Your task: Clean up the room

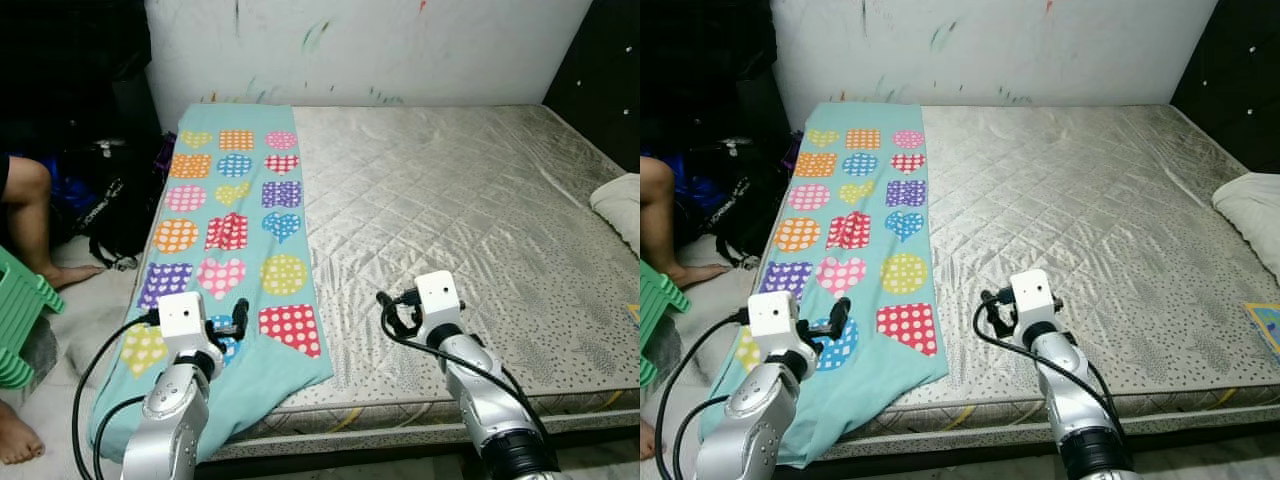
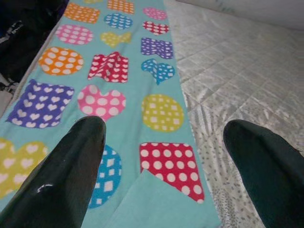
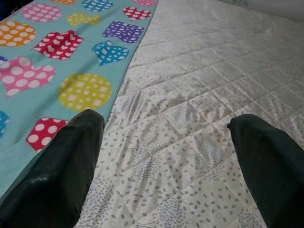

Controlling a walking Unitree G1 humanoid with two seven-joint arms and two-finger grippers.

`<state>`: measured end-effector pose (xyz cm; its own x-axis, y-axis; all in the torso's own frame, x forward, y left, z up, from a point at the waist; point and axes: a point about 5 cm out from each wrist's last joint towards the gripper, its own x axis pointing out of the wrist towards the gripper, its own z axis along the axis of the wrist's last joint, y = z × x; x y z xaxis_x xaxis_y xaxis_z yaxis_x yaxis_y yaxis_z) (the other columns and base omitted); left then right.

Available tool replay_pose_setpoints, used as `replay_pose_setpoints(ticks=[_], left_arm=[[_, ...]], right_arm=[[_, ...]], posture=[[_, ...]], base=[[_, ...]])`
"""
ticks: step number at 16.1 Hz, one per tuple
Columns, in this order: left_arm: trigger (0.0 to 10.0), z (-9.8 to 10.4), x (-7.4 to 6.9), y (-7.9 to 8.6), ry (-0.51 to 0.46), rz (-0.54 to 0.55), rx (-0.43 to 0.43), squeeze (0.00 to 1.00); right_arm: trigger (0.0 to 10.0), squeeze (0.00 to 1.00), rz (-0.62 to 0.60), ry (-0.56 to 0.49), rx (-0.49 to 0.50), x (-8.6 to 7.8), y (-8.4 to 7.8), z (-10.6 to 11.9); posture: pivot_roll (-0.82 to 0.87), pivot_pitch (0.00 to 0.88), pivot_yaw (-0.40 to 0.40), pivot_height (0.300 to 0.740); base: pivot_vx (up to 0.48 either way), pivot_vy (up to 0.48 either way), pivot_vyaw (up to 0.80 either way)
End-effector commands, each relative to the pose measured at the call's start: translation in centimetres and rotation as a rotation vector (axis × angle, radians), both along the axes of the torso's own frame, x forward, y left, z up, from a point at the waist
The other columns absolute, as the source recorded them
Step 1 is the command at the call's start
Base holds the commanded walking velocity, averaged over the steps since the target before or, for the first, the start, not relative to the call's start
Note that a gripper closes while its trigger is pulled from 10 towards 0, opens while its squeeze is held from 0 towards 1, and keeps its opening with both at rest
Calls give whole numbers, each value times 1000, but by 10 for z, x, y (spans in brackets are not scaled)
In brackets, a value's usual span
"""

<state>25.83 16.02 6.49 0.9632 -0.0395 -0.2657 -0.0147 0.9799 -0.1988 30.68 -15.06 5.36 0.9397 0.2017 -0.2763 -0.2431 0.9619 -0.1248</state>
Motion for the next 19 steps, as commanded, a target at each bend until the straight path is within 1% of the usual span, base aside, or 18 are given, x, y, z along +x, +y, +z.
replay_pose_setpoints(ticks=[1,6,13,19], left_arm=[[10000,5,1,-3,-27,-24,-5,0],[10000,5,0,-4,-33,-29,-7,0],[10000,4,0,-4,-33,-36,-9,0],[10000,4,0,-4,-31,-34,-8,0]], right_arm=[[10000,0,-2,12,-2,1,-1,-1],[10000,0,3,17,-7,1,-1,-2],[10000,0,4,22,-9,1,-1,-3],[10000,0,-2,24,-9,1,-1,-3]], posture=[[-79,0,-24,740],[-74,0,-28,740],[-76,0,-29,740],[-77,0,-25,740]], base=[[319,0,0],[379,0,0],[261,0,0],[0,0,0]])
